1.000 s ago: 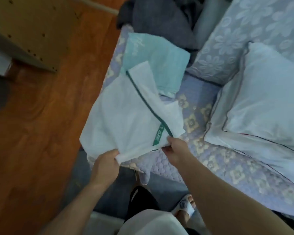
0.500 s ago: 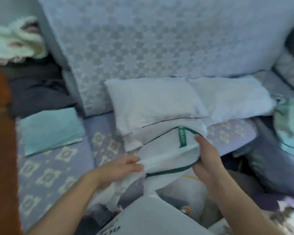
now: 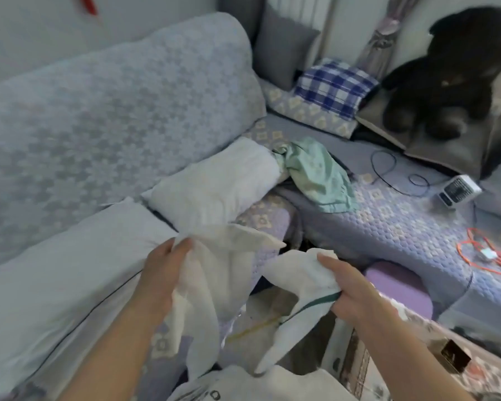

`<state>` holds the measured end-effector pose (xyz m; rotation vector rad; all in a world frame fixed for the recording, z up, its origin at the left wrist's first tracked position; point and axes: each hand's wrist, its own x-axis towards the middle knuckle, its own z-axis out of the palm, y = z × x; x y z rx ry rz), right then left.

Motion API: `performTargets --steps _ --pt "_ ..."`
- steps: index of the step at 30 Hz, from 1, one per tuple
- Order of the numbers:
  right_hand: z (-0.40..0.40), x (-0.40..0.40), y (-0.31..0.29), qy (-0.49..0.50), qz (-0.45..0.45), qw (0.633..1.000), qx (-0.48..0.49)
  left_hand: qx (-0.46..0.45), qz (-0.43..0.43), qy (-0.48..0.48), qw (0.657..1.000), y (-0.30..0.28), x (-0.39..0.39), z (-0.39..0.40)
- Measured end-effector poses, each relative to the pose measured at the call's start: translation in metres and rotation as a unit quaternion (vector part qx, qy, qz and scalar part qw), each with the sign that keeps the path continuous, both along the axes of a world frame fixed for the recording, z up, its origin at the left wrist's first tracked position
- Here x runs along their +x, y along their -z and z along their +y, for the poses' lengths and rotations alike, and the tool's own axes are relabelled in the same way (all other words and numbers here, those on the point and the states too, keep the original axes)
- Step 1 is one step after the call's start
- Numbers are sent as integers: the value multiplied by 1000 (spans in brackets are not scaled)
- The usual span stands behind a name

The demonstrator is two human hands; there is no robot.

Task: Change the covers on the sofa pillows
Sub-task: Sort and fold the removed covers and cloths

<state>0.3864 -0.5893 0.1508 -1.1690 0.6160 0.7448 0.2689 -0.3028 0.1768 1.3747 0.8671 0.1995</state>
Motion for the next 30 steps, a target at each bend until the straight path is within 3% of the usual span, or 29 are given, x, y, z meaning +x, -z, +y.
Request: performTargets --steps 5,12,16,19,24,30 --pt "-27 72 30 52 39 997 -32 15 85 143 986 22 84 -17" --pt "-52 204 40 72 -26 986 -147 3 145 245 959 81 253 -8" --pt "-71 285 14 104 -38 976 -187 31 105 347 932 55 381 -27" --pt "-82 333 0 135 -63 973 -177 127 55 394 909 14 473 -32" --pt "-98 418 4 196 -115 962 -151 268 -35 312 911 -30 613 -34" --pt "-107 563 21 198 -150 968 -47 343 -11 210 915 -37 769 -19"
